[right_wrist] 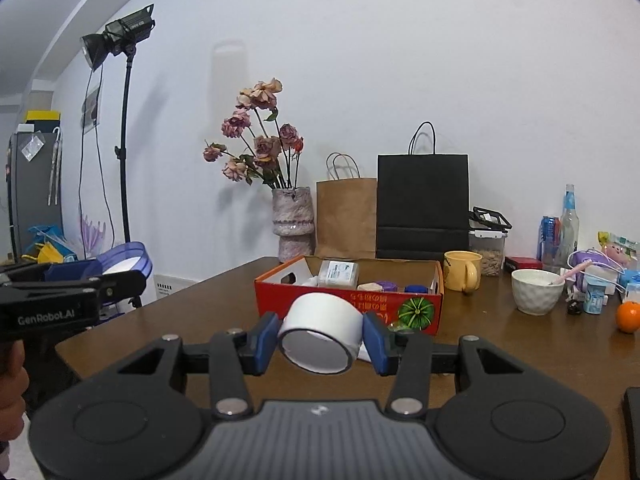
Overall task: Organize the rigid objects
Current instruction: 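Grasp the blue-rimmed white lid with the left tool while the right tool grasps the white tape roll, then lower the lid and tape roll into the red box and open both tools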
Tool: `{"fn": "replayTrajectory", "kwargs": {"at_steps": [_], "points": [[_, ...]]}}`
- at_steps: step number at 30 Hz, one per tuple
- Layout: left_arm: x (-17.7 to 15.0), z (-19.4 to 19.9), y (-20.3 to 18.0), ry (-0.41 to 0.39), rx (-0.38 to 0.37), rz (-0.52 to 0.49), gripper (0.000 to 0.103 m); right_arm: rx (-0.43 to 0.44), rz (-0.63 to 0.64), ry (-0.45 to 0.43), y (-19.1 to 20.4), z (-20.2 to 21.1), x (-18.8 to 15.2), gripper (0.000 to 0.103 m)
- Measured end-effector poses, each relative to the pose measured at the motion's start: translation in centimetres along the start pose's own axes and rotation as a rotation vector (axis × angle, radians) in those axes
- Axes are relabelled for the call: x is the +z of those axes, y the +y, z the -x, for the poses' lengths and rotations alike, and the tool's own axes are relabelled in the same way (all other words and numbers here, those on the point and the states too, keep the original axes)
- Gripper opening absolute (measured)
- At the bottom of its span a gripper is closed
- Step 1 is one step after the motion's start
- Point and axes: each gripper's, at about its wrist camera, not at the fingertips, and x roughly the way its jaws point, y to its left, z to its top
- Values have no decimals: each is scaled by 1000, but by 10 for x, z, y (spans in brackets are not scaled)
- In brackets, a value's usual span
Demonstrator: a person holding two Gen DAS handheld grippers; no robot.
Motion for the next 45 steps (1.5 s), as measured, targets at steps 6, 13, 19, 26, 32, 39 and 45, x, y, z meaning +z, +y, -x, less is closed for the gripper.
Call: {"fn": "replayTrajectory", "kwargs": {"at_steps": [6,13,19,26,32,39,45], "points": [[-2,3,1,-3,-12,1,67,3,-13,11,0,0,-5,46],[2,-25,2,31,-18,10,67,-1,-38,36,-13,-24,-3,46],[26,-92,14,35,-58,23,67,47,-45,43,-40,-82,25,46],[62,-219,26,123,-109,14,67,37,-70,152,-98,-205,67,46],[65,-341,24,261,-175,46,67,-11,-100,256,-138,-315,78,46],[42,-463,12,434,-161,17,67,-12,-205,426,-172,-427,74,46],[18,-493,6,488,-108,-24,70,-36,-181,421,-167,-456,71,62]]}}
